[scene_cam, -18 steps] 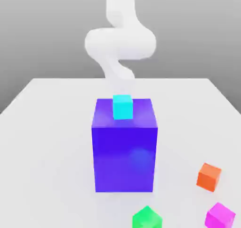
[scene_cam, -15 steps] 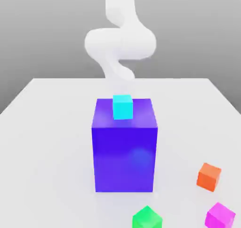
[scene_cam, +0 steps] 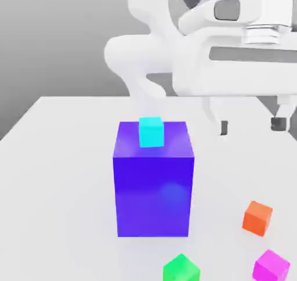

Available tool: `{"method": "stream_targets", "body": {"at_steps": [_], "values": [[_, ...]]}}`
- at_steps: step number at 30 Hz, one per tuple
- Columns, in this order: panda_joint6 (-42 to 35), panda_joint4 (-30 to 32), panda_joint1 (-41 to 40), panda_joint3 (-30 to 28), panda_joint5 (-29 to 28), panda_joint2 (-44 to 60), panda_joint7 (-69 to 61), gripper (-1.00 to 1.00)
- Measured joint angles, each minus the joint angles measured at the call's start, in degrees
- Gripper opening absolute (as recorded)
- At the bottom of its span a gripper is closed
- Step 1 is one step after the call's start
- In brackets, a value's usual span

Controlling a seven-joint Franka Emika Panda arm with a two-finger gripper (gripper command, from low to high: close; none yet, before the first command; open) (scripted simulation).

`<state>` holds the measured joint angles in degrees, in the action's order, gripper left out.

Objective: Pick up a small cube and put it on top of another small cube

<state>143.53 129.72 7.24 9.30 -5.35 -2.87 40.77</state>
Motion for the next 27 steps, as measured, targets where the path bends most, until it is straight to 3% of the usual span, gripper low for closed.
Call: {"method": "stream_targets", "body": {"at_steps": [11, 16, 17, 23, 27], "values": [[6.2, -1.1, 5.5, 2.7, -3.9, 22.9, -2.0, 0.0], [12.8, -3.1, 8.2, 0.4, -6.9, 33.3, -0.3, 0.0], [13.6, -3.3, 8.5, 0.0, -7.2, 34.4, -0.1, -1.0], [14.0, -3.4, 8.6, -0.1, -7.4, 35.0, 0.0, -1.0], [9.6, -2.1, 7.2, 1.7, -5.3, 29.1, -1.5, -1.0]]}}
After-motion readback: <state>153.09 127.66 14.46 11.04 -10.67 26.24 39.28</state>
